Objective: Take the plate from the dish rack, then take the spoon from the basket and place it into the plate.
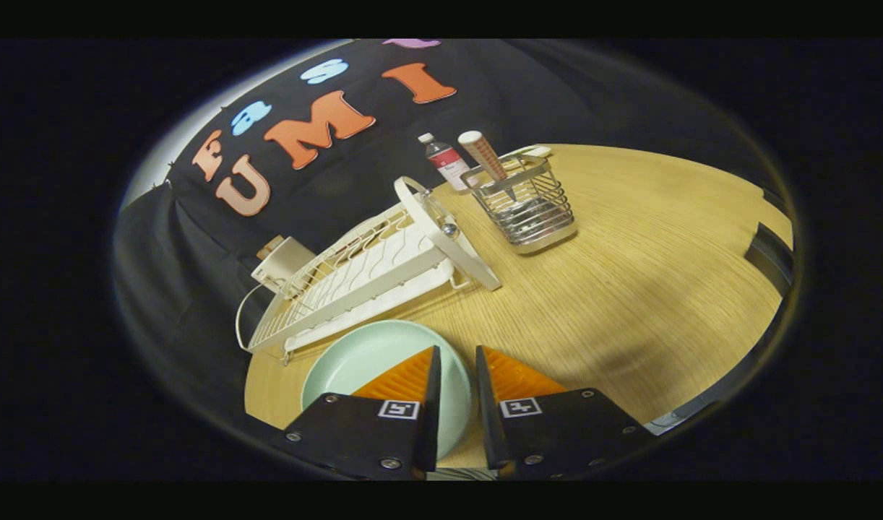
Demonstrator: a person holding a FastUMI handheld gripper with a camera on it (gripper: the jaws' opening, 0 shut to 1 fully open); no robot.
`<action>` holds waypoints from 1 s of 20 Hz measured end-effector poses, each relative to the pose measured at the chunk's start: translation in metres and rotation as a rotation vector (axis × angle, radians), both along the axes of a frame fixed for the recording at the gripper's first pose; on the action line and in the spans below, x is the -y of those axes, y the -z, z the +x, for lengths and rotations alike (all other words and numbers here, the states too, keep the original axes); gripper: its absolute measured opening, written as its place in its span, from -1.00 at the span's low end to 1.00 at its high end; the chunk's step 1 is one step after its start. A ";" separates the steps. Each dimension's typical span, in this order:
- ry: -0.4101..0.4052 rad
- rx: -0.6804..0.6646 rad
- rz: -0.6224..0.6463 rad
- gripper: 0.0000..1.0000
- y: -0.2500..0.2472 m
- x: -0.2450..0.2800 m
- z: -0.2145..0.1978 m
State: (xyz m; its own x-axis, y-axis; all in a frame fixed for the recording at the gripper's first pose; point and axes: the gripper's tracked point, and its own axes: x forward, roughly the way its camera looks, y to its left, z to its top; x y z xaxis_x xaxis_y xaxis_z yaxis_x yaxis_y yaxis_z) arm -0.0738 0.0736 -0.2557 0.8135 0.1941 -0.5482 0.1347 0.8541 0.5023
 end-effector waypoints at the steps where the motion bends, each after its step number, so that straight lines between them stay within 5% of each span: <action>1: 0.009 0.012 -0.020 -0.43 -0.003 0.006 0.001; 10: 0.150 0.222 -0.384 0.54 -0.065 0.083 0.021; 15: 0.167 0.411 -0.570 0.69 -0.111 0.088 0.038; 20: 0.164 0.464 -0.657 0.69 -0.118 0.089 0.060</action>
